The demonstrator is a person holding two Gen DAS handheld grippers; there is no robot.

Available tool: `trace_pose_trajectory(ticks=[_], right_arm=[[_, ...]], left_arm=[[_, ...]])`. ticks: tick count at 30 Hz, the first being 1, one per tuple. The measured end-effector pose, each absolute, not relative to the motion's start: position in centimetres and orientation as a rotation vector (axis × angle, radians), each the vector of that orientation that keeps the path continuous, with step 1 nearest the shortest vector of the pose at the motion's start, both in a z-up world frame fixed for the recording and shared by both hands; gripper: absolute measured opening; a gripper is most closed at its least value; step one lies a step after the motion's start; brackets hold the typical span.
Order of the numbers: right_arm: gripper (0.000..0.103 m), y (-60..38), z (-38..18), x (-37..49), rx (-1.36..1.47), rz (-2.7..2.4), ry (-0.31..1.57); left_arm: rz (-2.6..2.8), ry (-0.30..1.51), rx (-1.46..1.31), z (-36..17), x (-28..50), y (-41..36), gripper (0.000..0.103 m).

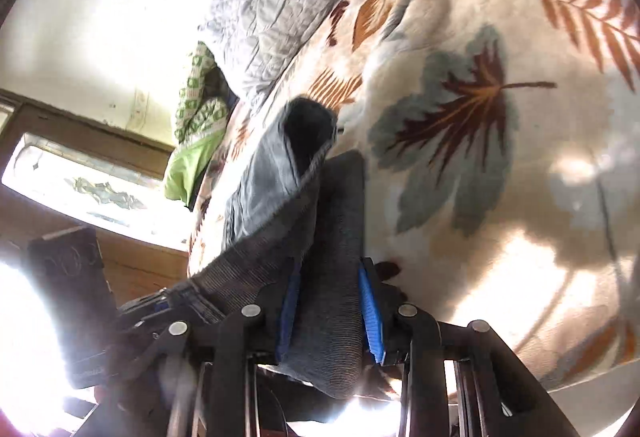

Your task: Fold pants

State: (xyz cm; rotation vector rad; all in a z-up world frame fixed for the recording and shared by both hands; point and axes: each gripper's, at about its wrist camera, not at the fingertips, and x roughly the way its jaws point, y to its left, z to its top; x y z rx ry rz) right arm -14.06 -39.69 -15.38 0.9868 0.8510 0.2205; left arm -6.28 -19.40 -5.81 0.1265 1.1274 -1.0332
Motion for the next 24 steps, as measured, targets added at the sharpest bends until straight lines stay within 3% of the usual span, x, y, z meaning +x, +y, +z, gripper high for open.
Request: trace_pose_trajectory(ticks=[3,7,11,18,24], right_arm=[[0.033,-41.2,-14.5,-14.8,1.005,0.114,0.756],[0.033,-40.4,-11.5,-14.0,0.954,0.101,0.655],[0.033,-37.9,-9.3,-10.8,0.822,0.096,0.700],[0.033,-34.0,-10.1,-5.4,0.680,0.038,0.773],[0.039,-33.7,-13.7,-3.6,0.629,-0.078,0.882]], left_arm=[[-0.986,0.997,0.129,-4.1,-5.3,-17.5,0.060],[-0.870,0.889,0.134,-3.7,-2.6,-15.2,0.063],[-0.681,0.857,0.215,-6.2,1.0,-14.2,0.066],[-0.577,0.995,0.190,-11.7,5.5,-12.1,0.066],[-0.554,1.000,0.222,-13.6,6.3,-12.6,0.085]])
